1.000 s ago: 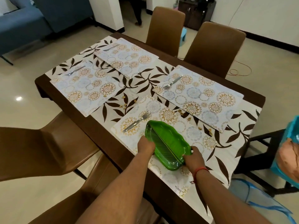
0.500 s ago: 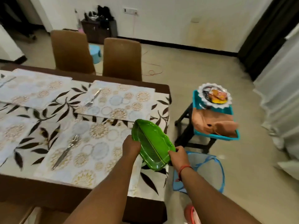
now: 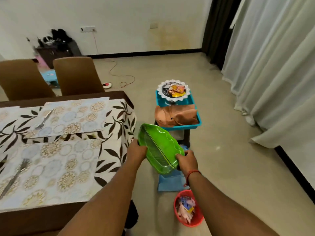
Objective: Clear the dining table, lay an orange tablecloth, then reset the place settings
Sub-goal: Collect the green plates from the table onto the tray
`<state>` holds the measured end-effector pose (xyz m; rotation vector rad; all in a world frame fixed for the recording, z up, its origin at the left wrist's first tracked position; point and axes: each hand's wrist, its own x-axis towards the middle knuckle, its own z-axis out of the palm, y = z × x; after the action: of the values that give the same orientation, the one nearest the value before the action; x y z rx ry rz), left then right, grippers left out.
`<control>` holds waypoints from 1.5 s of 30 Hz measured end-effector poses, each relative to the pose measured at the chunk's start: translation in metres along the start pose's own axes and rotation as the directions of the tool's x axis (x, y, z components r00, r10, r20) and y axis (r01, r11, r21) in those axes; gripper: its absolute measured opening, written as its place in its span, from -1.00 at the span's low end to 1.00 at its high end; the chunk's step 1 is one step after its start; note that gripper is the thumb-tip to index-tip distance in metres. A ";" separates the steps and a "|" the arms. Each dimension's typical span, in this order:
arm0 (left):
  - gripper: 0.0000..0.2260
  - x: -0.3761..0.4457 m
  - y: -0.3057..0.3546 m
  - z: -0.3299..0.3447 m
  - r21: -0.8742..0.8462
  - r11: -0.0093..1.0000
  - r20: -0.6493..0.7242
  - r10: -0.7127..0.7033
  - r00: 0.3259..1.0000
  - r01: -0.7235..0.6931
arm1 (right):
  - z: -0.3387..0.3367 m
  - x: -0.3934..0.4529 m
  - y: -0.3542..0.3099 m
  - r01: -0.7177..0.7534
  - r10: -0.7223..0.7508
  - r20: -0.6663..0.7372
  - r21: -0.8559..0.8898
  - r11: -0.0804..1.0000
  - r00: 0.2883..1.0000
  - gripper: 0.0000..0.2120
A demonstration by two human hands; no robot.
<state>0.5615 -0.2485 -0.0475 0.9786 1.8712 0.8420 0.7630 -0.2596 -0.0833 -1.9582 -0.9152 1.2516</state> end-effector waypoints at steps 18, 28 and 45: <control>-0.67 -0.021 0.091 0.227 -0.238 0.941 0.401 -0.130 0.907 0.240 | -0.217 0.075 0.040 -0.032 0.063 -0.243 0.130 0.991 0.968 -0.83; -0.62 0.013 0.154 0.337 -0.281 0.892 0.492 -0.183 0.851 0.354 | -0.295 0.159 0.023 0.053 0.026 -0.331 0.226 0.973 0.943 -0.75; -0.61 0.073 0.302 0.582 -0.371 0.826 0.375 -0.285 0.882 0.424 | -0.502 0.430 -0.040 0.021 -0.003 -0.131 0.137 0.990 0.991 -0.85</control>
<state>1.1460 0.0578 -0.0684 0.4154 1.4393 0.7857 1.3519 0.0441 -0.0863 -1.8975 -0.7537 1.1346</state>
